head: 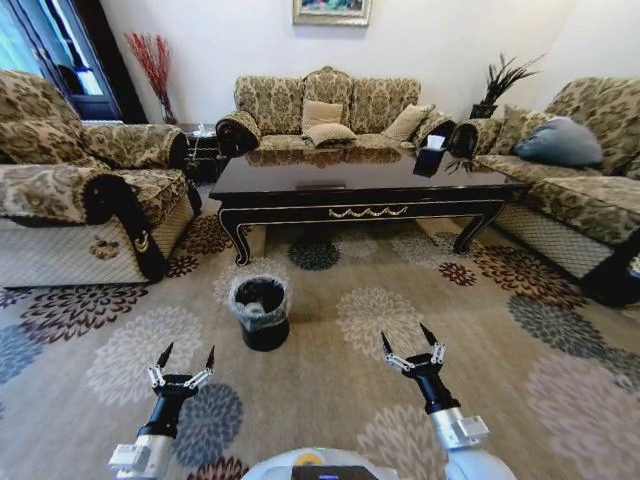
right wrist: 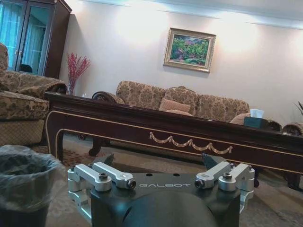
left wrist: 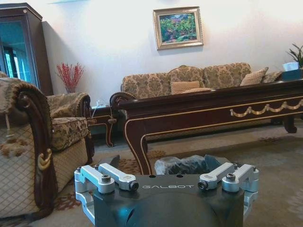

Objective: Move to the front of the table and pick up the trash from the floor, then place it into the trash bin.

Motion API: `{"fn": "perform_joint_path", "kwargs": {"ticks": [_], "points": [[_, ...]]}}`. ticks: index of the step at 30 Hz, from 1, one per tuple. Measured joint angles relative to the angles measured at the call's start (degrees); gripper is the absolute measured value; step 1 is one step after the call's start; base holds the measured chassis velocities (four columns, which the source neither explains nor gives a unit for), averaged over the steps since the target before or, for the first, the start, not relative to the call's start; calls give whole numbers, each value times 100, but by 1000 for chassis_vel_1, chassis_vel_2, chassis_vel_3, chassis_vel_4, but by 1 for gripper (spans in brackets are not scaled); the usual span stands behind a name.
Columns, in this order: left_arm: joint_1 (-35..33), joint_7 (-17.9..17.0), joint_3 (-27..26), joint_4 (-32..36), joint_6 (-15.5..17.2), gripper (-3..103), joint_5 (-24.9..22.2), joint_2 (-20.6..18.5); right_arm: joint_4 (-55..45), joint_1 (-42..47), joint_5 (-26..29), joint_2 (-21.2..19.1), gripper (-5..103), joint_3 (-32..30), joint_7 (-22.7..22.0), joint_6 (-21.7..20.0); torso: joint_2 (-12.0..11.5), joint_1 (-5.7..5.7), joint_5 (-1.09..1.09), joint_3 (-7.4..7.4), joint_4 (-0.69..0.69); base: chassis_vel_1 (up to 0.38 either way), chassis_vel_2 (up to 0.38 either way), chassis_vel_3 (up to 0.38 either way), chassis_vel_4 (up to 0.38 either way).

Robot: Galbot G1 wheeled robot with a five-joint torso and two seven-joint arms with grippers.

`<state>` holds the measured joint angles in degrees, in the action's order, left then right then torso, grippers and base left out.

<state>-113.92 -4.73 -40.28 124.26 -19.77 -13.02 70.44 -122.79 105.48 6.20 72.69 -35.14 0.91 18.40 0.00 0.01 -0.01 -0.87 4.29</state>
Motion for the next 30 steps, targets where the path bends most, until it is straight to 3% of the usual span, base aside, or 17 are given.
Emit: {"fn": "perform_joint_path", "kwargs": {"ticks": [15,30], "points": [[0,0,0,-1,1,100,0,0,0,2,0,0,100,1,0,1,1,-2,-3,2,0,298,-361,-313,357],[0,0,2,0,1,100,0,1,0,1,0,0,100,0,1,1,0,-1,4,0,-1,155,-415,-150,417]]}}
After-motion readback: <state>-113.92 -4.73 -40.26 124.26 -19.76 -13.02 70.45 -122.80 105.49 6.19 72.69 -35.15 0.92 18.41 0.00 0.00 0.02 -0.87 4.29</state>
